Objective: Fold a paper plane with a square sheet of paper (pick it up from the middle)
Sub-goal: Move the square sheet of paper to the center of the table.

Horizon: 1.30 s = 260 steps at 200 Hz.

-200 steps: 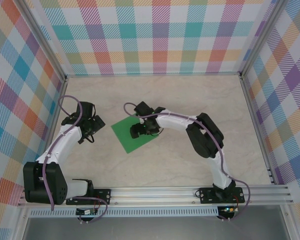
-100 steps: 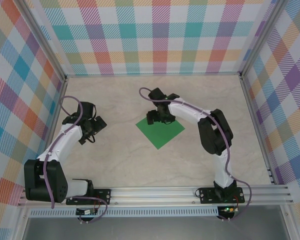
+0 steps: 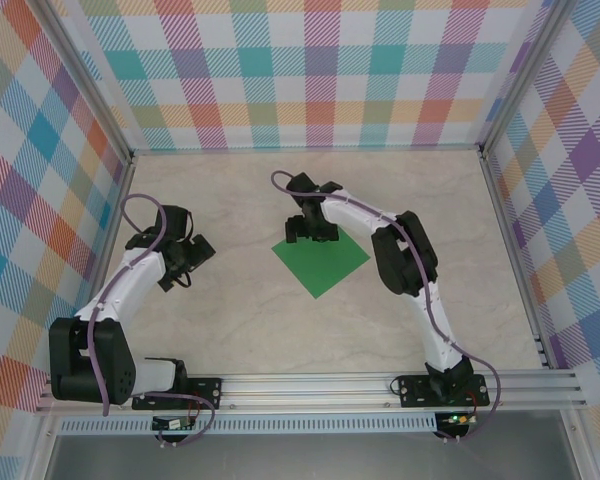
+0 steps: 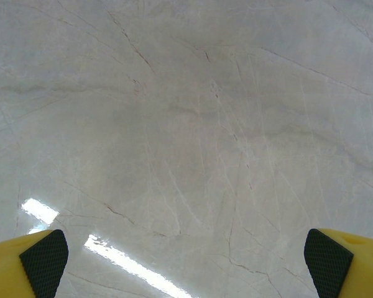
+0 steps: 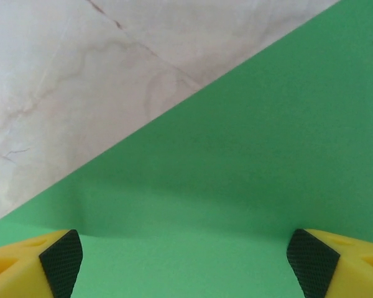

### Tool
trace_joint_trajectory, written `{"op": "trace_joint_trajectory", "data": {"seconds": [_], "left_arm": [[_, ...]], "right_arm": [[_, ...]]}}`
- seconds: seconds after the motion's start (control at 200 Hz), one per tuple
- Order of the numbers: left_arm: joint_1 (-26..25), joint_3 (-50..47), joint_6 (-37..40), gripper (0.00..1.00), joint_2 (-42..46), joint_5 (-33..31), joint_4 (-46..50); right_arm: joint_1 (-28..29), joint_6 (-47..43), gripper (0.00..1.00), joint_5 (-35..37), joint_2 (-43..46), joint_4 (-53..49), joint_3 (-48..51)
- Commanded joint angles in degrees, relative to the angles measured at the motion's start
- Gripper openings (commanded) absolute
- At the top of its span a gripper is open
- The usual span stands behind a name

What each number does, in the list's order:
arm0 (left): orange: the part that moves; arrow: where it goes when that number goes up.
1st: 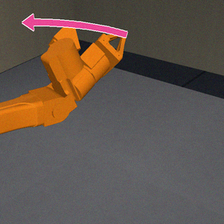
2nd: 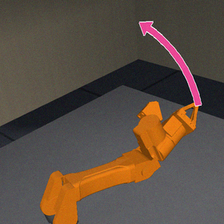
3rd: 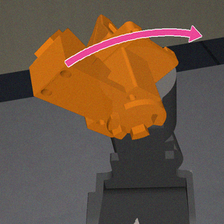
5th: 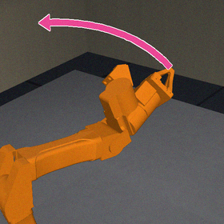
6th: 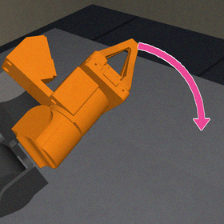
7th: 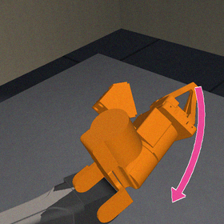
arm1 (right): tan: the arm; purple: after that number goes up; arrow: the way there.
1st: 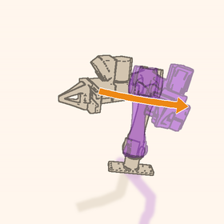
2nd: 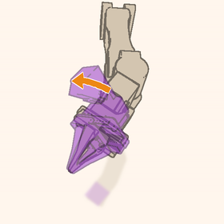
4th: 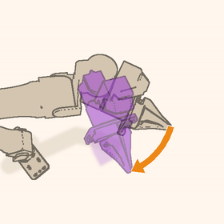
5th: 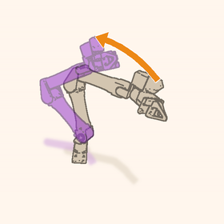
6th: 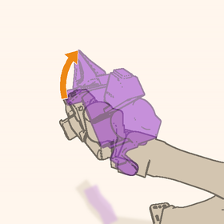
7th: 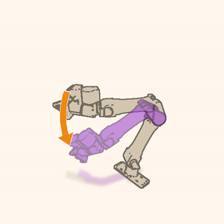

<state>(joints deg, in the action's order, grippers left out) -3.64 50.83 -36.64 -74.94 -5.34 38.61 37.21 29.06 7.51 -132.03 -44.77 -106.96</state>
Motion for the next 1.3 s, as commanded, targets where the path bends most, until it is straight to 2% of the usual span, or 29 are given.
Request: {"op": "trace_joint_trajectory", "data": {"seconds": [0.0,0.155,0.26,0.415,0.535,0.785,1.295], "left_arm": [[1.0,-0.8,0.0,1.00,-1.5,2.0,-0.9],[0.9,-0.9,-0.1,1.00,-3.3,4.6,-2.2],[0.8,-1.2,-0.1,1.00,-4.2,6.1,-3.1],[0.5,-1.2,-0.1,1.00,-5.4,8.4,-4.2],[0.2,-1.6,0.0,1.00,-5.5,8.9,-4.2],[-0.1,-2.7,0.0,1.00,-6.1,9.9,-5.2],[-0.4,-2.7,0.1,1.00,-7.4,9.9,-5.2]], "right_arm": [[-0.4,5.6,0.91,0.5,2.6,-4.8,8.4],[-0.4,11.5,0.91,1.6,9.7,-3.4,22.1],[-0.3,11.5,0.91,1.8,13.5,-1.8,28.1],[-0.3,7.6,0.92,4.1,15.7,-5.5,24.3],[0.0,9.4,1.00,3.3,17.7,-8.8,22.3],[0.4,16.9,1.00,-2.9,17.9,-9.9,24.7],[0.8,15.1,0.98,-2.9,10.6,-10.3,24.2]]}}
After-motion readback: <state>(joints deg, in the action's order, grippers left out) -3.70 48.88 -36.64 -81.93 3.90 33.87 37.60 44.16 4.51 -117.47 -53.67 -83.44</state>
